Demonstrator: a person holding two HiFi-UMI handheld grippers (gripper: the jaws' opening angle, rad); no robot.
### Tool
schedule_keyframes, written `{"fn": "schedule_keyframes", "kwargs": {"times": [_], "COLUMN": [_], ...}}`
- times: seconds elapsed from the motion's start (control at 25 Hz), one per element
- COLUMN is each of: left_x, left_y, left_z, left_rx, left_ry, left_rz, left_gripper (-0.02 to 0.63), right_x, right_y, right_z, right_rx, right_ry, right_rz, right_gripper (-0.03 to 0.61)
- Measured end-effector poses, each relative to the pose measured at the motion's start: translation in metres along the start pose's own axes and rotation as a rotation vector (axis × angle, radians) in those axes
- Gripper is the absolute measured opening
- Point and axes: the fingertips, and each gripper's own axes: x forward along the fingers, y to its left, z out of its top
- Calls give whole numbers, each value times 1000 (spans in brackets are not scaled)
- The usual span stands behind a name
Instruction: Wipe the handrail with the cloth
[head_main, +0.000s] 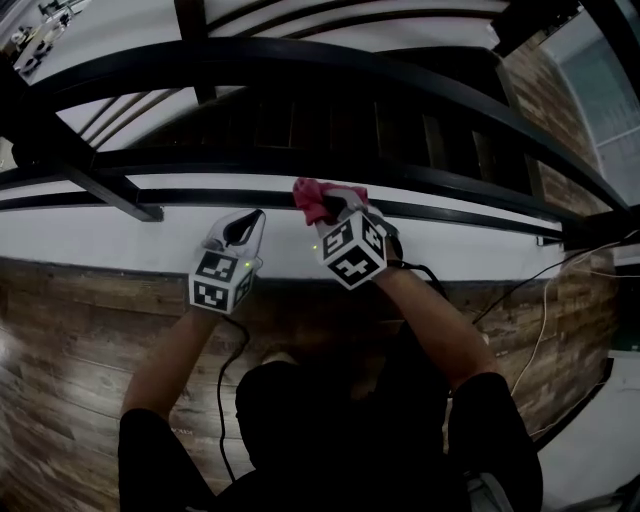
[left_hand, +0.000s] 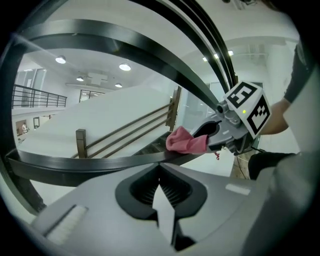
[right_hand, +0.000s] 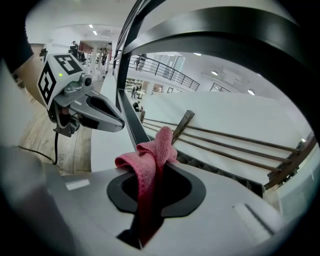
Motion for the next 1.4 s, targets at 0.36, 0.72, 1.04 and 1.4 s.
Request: {"fn": "schedule_keyframes", "kwargs": {"times": [0.36,0.72,1.04,1.4], "left_x": [-16,-41,-63,-85], "left_y": [24,55,68,92], "left_z": [1,-1,7,-1], "left_rx": [-1,13,12,-4], "left_ry": [-25,-55,-101,-107], "left_rz": [94,191,235,285], "left_gripper": [0,0,0,0], "right_x": [7,18,23,32], "right_y": [20,37,47,62], "right_z": [25,52,72,95], "right_rx": [-8,-27,-11,-29], "right_ry": [-52,-75,-91,-98], "right_rz": [29,61,107,126], "right_gripper": [51,51,51,51]}}
